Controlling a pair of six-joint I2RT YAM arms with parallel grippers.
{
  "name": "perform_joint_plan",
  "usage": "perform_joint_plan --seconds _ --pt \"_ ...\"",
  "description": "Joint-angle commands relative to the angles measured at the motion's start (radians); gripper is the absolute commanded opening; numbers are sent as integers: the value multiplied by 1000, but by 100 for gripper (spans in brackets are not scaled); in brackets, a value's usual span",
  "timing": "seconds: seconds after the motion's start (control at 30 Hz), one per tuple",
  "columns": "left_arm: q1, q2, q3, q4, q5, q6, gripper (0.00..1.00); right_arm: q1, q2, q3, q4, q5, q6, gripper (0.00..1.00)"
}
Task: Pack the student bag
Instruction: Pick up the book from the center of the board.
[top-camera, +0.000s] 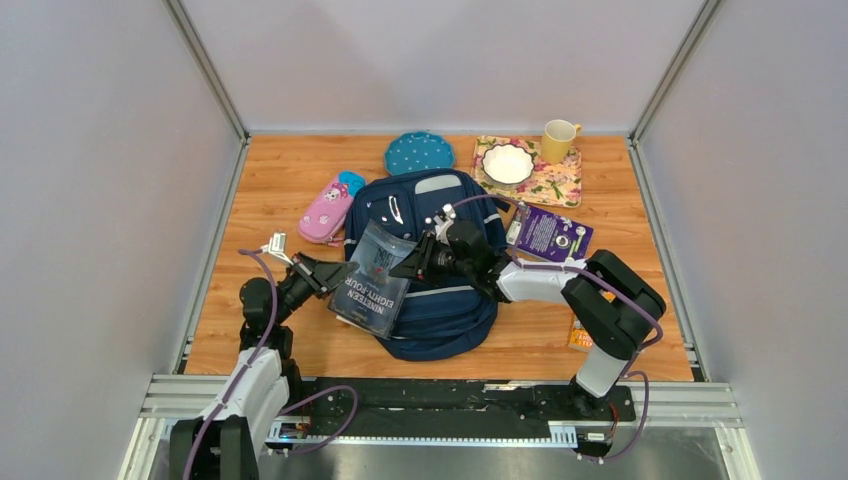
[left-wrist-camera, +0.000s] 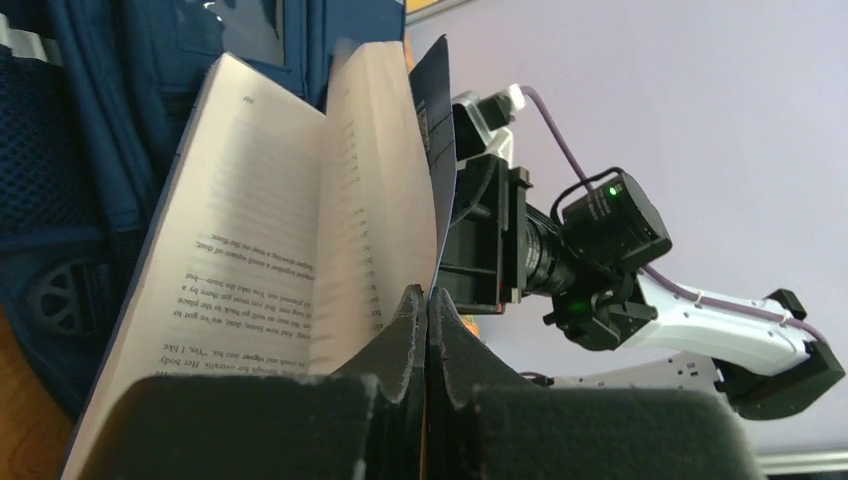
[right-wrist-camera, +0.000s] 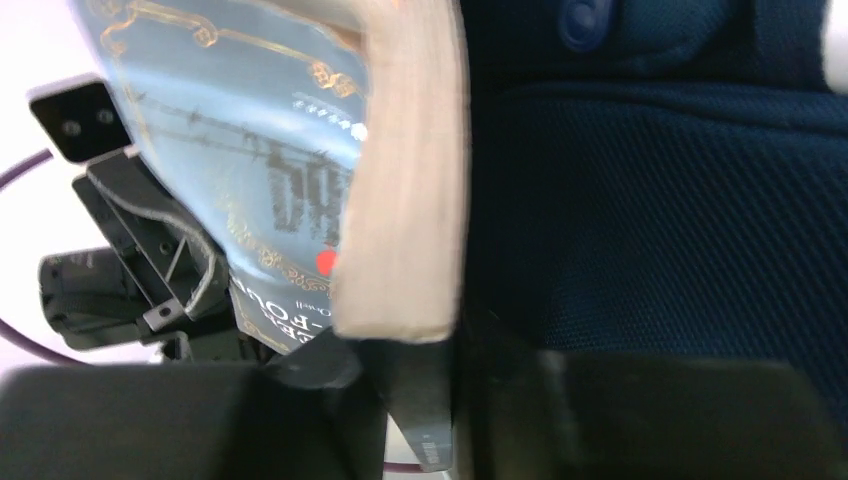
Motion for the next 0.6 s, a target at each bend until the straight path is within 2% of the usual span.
perform_joint_plan --seconds 0.0,0.03,0.07,0.1,0.13,0.17,0.2,0.3,0.37,0.53,0.57 --pt "-13 -1 -83 -4 14 70 0 7 -10 16 183 14 11 16" --pt "-13 -5 -66 -93 4 93 5 7 -16 13 183 14 4 10" --pt "-11 -10 -52 -145 1 157 17 7 -23 10 178 11 -6 0" --pt "-13 -25 -48 -205 -3 194 32 7 -31 9 170 9 -15 0" --pt "-13 -38 27 -347 -28 237 51 7 -57 4 160 1 -24 0" --pt "-13 -51 58 -430 -48 334 69 7 -71 3 154 -3 -44 0" --pt "-13 -86 93 -585 -74 382 74 5 -91 -2 150 -18 -55 0" --pt "-13 -160 222 -785 -186 510 74 2 -167 -10 153 -77 -75 0" --pt "-13 -192 290 -819 -229 531 75 2 -226 -2 143 -112 -82 0" --pt "-13 -185 359 -747 -122 504 75 2 -356 21 73 -193 -116 0" --pt "-13 -174 357 -706 -99 458 75 2 -396 27 60 -201 -128 0"
